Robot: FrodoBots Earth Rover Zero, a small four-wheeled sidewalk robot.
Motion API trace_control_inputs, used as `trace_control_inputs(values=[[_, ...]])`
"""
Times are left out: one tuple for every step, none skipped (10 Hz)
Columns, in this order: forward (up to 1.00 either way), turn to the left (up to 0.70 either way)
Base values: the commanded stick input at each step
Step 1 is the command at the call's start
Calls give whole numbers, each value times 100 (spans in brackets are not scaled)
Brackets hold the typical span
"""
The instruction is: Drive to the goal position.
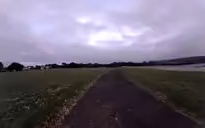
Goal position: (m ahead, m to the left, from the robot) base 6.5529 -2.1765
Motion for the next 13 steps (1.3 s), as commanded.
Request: trace_control_inputs(values=[[50, 0], [50, 0], [50, 0], [50, 0], [50, 0], [50, 0], [50, 0], [50, 0], [50, 0], [50, 0], [50, 0], [50, 0], [50, 0]])
